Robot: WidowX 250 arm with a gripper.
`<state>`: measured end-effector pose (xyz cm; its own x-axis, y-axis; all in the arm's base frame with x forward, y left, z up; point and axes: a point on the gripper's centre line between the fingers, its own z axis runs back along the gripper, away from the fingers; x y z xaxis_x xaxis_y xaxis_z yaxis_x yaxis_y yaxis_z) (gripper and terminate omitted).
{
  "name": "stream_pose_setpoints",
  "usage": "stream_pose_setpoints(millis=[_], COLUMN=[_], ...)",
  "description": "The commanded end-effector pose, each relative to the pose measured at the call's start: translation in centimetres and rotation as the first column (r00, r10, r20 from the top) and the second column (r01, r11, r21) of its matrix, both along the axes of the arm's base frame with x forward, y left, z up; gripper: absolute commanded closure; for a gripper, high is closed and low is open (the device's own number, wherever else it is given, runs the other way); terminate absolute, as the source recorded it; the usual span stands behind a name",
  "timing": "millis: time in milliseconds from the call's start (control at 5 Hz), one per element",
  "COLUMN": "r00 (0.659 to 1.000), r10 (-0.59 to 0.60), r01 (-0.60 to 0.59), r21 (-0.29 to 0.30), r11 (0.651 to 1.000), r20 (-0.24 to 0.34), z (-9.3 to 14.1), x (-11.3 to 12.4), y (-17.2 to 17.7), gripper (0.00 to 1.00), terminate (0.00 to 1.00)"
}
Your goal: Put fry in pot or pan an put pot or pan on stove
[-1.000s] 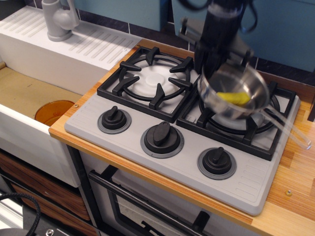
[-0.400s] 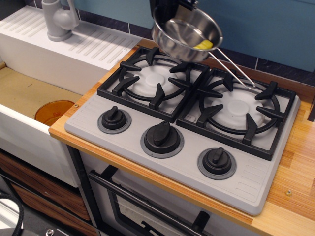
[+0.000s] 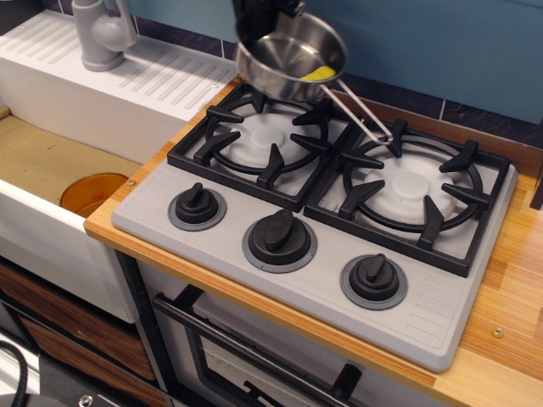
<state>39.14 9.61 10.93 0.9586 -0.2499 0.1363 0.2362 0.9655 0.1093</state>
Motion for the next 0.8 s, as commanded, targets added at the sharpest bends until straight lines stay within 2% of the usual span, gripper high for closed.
stream_pose_setpoints(millis=[0,200,400,600], r00=[0.996,0.994,0.992,0.992], r10=[-0.004,0.024,0.045,0.057], r01=[0.005,-0.022,-0.042,-0.053], r21=[-0.01,-0.025,-0.029,-0.037], r11=[1.0,0.999,0.999,0.998], r20=[0.086,0.105,0.122,0.111], z=[-1.4,-3.3,-4.3,-3.9], x=[0.6,-0.3,-0.5,-0.4], y=[1.8,1.6,0.8,0.1], gripper=[1.0,1.0,0.0,0.0], terminate=[0.0,0.0,0.0,0.0])
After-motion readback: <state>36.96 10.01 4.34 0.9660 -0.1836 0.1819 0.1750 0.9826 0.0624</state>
